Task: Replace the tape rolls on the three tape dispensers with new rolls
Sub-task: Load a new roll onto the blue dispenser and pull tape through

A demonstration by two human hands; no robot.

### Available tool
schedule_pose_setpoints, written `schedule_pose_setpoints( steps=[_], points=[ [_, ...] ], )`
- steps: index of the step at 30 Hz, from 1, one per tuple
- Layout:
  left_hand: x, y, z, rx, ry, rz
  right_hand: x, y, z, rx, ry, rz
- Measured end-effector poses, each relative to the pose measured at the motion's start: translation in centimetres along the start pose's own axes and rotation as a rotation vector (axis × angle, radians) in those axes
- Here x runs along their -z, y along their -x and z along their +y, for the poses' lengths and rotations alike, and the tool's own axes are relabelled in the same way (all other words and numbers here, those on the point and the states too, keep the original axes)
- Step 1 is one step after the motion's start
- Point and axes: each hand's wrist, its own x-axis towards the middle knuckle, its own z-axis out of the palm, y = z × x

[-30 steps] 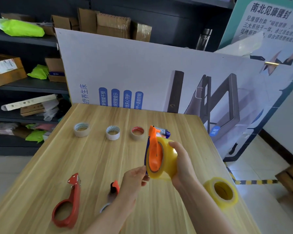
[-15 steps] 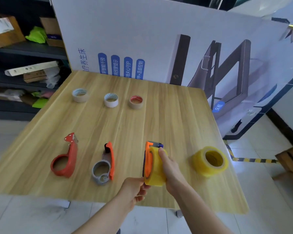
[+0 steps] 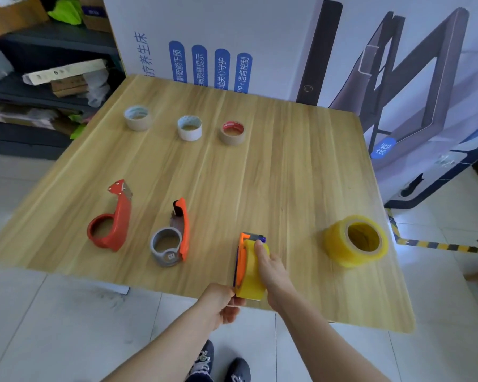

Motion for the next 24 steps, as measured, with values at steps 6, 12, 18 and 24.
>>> schedule_pose_setpoints(
  steps=[6, 12, 18, 24],
  points=[
    [0.1, -1.5, 0.1, 0.031, -0.063, -0.033, -0.9, -1.7, 1.3, 0.022, 0.086, 0.01],
    [0.8, -1.9, 0.2, 0.018, -0.331, -0.022, -1.5, -1.9, 1.9, 0.067, 0.104, 0.024],
    [1.3, -0.5, 2.7, -0.429, -0.637, 0.202, -1.6, -2.0, 1.9, 0.056, 0.168, 0.027],
    [1.0, 1.1, 5.4, -0.583, -0.905, 0.242, -0.5, -1.2, 0.6, 0.063, 0.41, 0.016]
  ],
)
